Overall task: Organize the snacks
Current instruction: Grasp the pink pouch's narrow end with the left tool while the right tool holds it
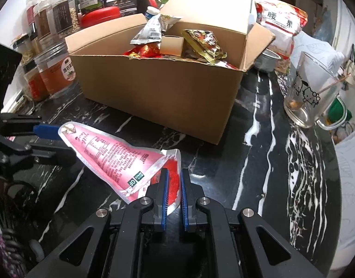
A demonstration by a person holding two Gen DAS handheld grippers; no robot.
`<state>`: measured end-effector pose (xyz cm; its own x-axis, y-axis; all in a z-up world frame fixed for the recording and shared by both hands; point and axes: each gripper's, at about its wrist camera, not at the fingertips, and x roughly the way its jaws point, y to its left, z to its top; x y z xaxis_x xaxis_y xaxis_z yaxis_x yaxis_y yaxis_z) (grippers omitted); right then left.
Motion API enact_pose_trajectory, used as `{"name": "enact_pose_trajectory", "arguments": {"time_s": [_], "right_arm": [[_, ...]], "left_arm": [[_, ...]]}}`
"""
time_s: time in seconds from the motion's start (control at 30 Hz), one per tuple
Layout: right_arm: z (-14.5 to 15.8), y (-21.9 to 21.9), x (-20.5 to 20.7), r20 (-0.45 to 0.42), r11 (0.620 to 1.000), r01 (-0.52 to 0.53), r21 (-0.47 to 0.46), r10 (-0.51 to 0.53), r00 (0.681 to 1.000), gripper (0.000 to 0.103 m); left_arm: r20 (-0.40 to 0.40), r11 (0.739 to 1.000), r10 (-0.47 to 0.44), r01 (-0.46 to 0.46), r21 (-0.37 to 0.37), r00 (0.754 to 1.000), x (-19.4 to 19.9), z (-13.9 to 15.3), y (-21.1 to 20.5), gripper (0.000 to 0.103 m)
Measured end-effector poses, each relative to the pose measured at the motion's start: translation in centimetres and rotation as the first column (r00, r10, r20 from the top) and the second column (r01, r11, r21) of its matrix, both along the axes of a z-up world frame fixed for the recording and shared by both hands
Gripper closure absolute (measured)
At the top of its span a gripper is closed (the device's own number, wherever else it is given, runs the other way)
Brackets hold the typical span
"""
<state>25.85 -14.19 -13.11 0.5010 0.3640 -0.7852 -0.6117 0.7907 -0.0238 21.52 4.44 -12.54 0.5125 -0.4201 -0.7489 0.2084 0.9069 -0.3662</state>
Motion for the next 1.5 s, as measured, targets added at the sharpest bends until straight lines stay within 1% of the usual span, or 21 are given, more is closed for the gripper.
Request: {"name": "enact_pose_trajectory", "arguments": {"time_s": [0.1,0.17,0.27,0.43,0.47,0.53,0.63,0.77,0.9,1.03,1.17,1.27,1.33,1.43,1.5], "right_arm": [[0.0,0.2,0.0,0.0,1.0,-0.01,0.003,0.01,1.0,0.093],[0.0,0.2,0.1,-0.001,1.0,-0.016,0.005,0.016,1.0,0.093],[0.0,0.0,0.2,-0.004,1.0,-0.02,0.014,0.02,1.0,0.093],[0.0,0.1,0.2,-0.005,1.0,-0.022,0.02,0.022,1.0,0.093],[0.0,0.1,0.2,-0.007,0.999,-0.024,0.024,0.024,1.0,0.093],[0.1,0.1,0.2,-0.015,0.999,-0.026,0.041,0.027,1.0,0.093],[0.1,-0.1,0.3,-0.024,0.998,-0.01,0.063,0.012,1.0,0.093],[0.1,-0.3,0.4,-0.038,0.996,0.017,0.083,-0.014,0.999,0.093],[0.0,-0.7,0.4,-0.072,0.992,0.042,0.118,-0.033,0.997,0.093],[0.1,-1.4,0.4,-0.117,0.984,0.065,0.166,-0.046,0.992,0.093],[0.5,-1.4,-0.3,-0.116,0.982,0.067,0.176,-0.047,0.992,0.093],[1.0,-1.2,-0.9,-0.107,0.98,0.065,0.189,-0.045,0.993,0.093],[1.1,-1.1,-1.2,-0.098,0.981,0.066,0.183,-0.048,0.994,0.094],[1.2,-0.8,-1.7,-0.09,0.984,0.067,0.167,-0.052,0.995,0.094],[0.9,-0.5,-2.0,-0.076,0.99,0.072,0.124,-0.063,0.995,0.094]], "left_arm": [[-0.029,1.0,0.009,-0.01,-0.024,1.0,0.5,-0.3,0.3,0.052],[-0.052,0.999,0.035,-0.036,-0.029,0.998,0.9,-0.7,0.7,0.052],[-0.049,0.998,0.044,-0.046,-0.033,0.998,1.0,-0.7,1.1,0.052],[-0.035,0.999,0.039,-0.039,0.006,0.999,0.9,-0.7,0.8,0.052],[-0.037,0.999,0.043,-0.042,0.01,0.998,0.9,-0.8,0.8,0.053],[-0.038,0.997,0.065,-0.063,0.042,0.997,1.1,-0.7,0.7,0.059],[-0.051,0.997,0.079,-0.078,0.019,0.996,1.5,-0.8,1.1,0.062],[-0.054,0.996,0.087,-0.086,0.009,0.995,1.3,-0.9,1.1,0.062],[-0.059,0.994,0.101,-0.103,-0.027,0.993,1.2,-0.6,1.2,0.062],[-0.041,0.995,0.099,-0.1,-0.008,0.994,0.7,-0.3,1.1,0.062],[-0.041,0.996,0.093,-0.094,-0.003,0.995,0.2,-0.1,1.2,0.062],[-0.045,0.996,0.085,-0.086,-0.017,0.995,-0.1,0.1,1.1,0.062],[-0.048,0.996,0.085,-0.087,-0.026,0.995,-0.4,0.1,1.1,0.062],[-0.04,0.996,0.087,-0.088,-0.017,0.995,-0.9,0.3,1.0,0.062],[-0.037,0.996,0.093,-0.093,0.005,0.995,-1.1,0.1,0.9,0.062]]}}
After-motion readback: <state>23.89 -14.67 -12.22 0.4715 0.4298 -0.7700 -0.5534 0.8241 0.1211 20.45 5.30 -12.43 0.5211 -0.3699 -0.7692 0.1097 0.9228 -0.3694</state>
